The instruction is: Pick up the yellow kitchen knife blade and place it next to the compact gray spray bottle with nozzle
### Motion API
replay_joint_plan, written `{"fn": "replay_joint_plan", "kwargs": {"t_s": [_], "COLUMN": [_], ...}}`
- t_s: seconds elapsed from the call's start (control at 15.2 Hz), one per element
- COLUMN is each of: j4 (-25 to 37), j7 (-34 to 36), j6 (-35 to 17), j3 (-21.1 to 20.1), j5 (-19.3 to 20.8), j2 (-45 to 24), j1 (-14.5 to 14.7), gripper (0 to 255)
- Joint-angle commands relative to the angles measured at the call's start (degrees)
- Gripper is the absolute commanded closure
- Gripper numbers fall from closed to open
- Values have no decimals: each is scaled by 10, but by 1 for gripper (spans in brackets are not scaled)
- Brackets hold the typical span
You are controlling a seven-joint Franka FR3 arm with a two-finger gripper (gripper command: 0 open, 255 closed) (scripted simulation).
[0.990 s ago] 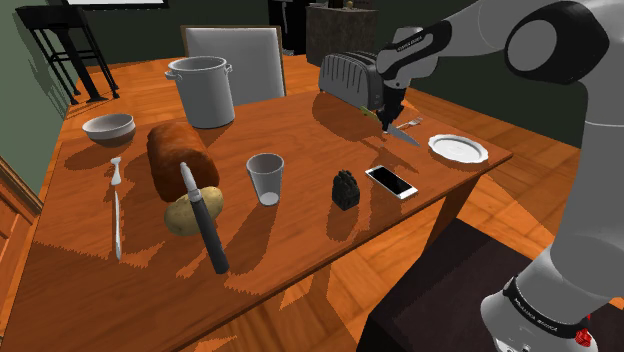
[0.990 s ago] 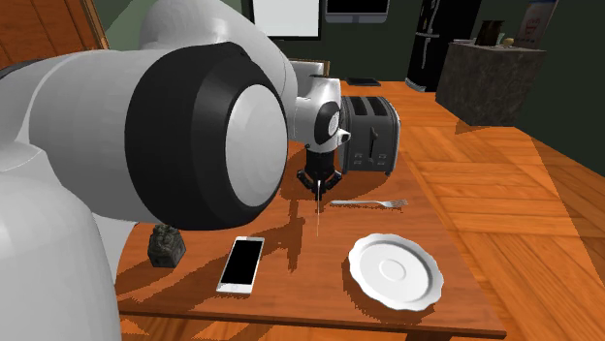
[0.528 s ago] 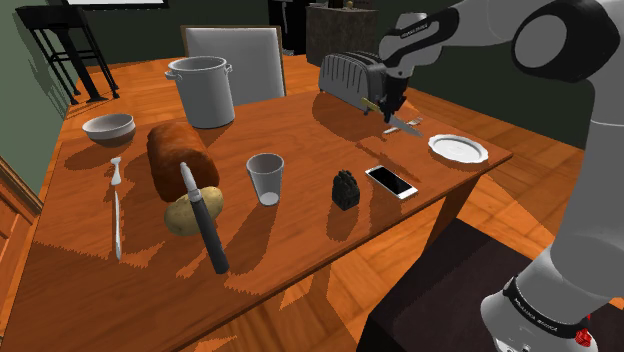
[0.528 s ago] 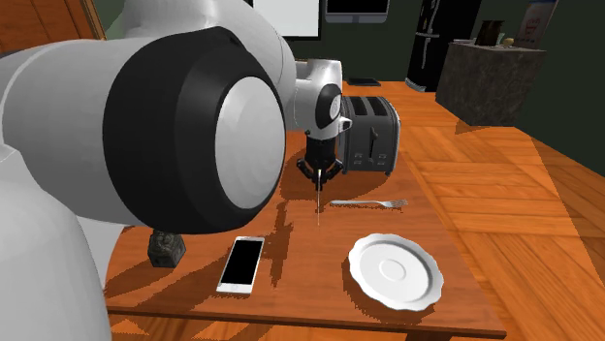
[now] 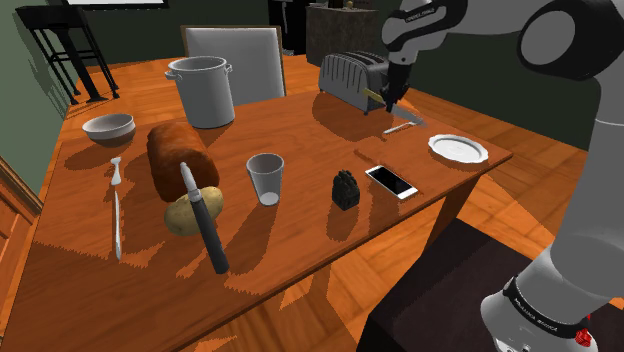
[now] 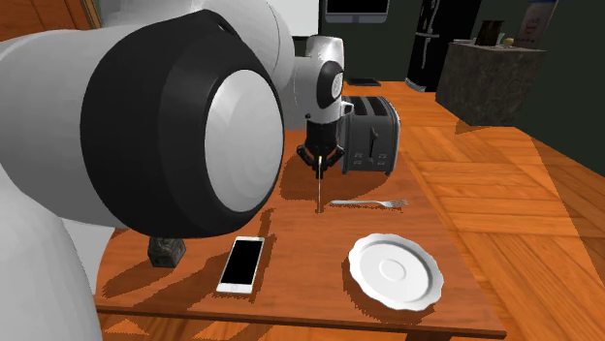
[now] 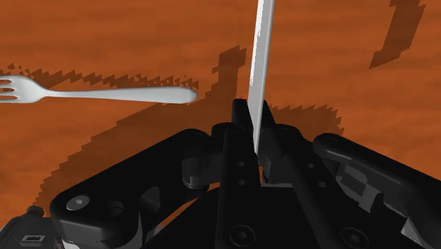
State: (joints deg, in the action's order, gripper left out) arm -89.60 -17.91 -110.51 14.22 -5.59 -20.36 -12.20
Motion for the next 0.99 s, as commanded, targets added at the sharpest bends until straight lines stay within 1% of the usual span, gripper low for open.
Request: {"fn": "replay_joint_plan", "kwargs": {"t_s": [0.0,0.92], "j4": [12,118], "j7": [1,4], "j6": [15,122], "j3": [0,3], "j5": [1,3], "j2": [3,4], "j1": [0,-5], "gripper": [255,255]}}
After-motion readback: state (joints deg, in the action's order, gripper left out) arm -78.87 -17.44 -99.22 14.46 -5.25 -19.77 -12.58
